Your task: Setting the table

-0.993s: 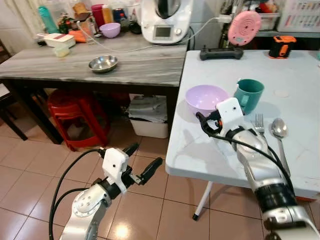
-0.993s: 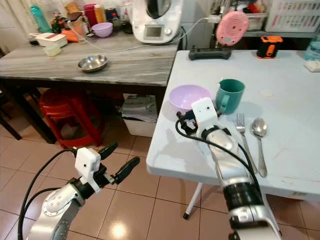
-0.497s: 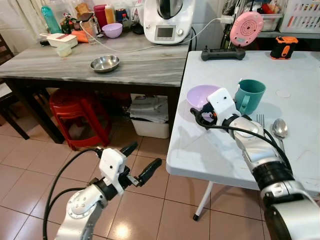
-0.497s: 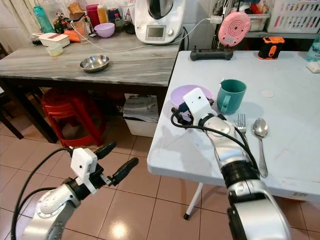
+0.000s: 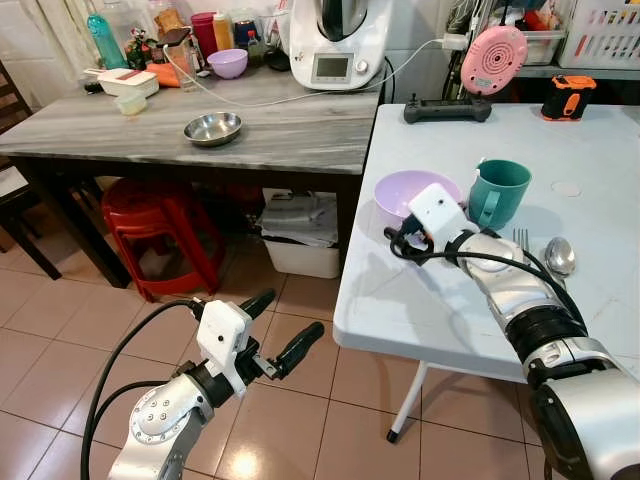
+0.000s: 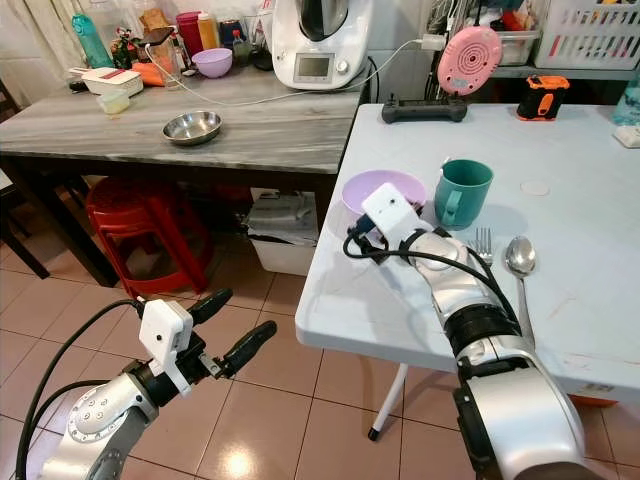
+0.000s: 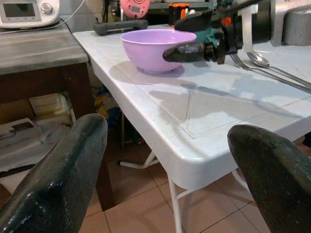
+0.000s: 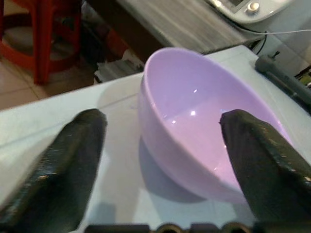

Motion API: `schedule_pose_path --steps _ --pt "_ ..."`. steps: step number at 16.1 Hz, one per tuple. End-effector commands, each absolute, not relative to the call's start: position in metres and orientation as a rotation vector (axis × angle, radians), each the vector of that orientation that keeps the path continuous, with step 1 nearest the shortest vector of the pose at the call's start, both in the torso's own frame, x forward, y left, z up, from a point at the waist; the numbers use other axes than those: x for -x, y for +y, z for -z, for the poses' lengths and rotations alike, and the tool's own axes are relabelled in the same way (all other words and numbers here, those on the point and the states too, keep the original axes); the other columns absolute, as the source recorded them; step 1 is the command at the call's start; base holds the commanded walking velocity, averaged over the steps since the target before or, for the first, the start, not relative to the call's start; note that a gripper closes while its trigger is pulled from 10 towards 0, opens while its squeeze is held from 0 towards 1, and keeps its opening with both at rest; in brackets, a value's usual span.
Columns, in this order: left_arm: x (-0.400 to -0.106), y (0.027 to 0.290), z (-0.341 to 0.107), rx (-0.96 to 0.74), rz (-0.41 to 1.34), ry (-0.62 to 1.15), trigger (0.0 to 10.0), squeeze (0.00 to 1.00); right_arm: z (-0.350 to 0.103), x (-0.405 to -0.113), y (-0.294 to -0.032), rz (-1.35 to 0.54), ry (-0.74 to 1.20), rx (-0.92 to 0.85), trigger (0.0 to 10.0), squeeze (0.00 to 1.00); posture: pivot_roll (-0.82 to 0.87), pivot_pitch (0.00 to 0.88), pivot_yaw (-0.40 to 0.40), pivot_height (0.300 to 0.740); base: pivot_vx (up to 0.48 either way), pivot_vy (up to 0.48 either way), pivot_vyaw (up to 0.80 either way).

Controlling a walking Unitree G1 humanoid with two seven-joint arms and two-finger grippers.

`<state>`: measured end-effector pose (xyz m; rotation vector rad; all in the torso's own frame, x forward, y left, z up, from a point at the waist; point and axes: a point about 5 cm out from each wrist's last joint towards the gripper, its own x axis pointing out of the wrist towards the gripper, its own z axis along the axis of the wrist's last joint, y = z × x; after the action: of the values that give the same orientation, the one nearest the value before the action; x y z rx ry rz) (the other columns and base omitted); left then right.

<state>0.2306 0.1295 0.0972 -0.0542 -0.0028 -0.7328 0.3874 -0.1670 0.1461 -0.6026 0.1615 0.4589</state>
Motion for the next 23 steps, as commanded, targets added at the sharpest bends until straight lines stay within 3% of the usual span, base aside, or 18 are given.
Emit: schedule_pose_path --steps 1,9,23 --pt "-0.23 0.133 -0.1 0.044 0.729 -0.006 10.0 0.0 -0.152 -0.391 -0.164 -0.463 0.144 0.626 0.0 0.0 -0.01 0.0 0.088 0.74 0.0 0.0 0.0" --pt "-0.235 0.132 -0.104 0.041 0.718 -0.003 10.0 0.0 -0.145 -0.389 -0.182 -0.403 0.185 0.65 0.0 0.0 -0.01 0.0 0.1 0.74 0.0 0.0 0.0" --pt "-0.243 0.131 -0.099 0.029 0.701 0.003 10.0 0.0 -0.144 -0.387 -0.185 -0.417 0.15 0.752 0.0 0.0 -0.02 0.0 0.102 0.74 0.0 0.0 0.0"
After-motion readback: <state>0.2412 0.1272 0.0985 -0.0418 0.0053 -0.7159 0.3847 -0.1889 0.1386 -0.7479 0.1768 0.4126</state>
